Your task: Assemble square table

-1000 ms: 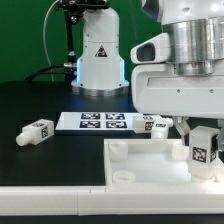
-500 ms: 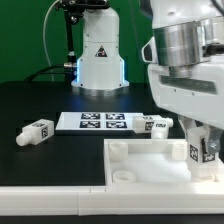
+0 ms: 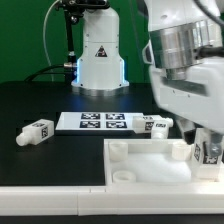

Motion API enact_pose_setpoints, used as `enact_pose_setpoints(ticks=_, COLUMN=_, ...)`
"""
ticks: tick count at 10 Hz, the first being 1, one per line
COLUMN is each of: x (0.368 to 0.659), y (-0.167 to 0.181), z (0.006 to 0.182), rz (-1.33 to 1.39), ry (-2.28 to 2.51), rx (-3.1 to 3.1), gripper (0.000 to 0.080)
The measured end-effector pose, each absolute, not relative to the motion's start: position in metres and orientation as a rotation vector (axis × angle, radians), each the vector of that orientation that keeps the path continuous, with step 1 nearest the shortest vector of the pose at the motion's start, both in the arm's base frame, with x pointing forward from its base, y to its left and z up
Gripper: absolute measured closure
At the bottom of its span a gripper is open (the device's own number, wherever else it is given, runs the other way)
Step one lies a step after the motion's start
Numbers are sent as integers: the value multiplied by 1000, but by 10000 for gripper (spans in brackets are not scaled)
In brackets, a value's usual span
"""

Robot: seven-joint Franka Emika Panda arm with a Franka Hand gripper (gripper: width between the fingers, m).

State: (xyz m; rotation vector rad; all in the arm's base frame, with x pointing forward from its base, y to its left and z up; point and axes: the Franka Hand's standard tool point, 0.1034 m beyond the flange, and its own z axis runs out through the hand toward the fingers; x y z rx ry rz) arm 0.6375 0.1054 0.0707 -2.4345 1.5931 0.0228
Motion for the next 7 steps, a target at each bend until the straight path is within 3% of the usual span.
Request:
enact_pose_setpoints(ticks=1, x=638, y=109, z=73, rz=6, ry=1429, rx=-2536, gripper=203)
enact_pose_setpoints(ticks=2, x=639, y=111, z=74, rz=-21, ry=1248, rx=-2633, gripper=160)
enact_pose_setpoints(ticks=5, x=638, y=108, z=72, rz=-50, ry=994, rx=-2745, gripper=153)
enact_pose_setpoints(ticks=7, x=643, y=110, z=75, rz=-95, ry=569, rx=-2912, gripper=150)
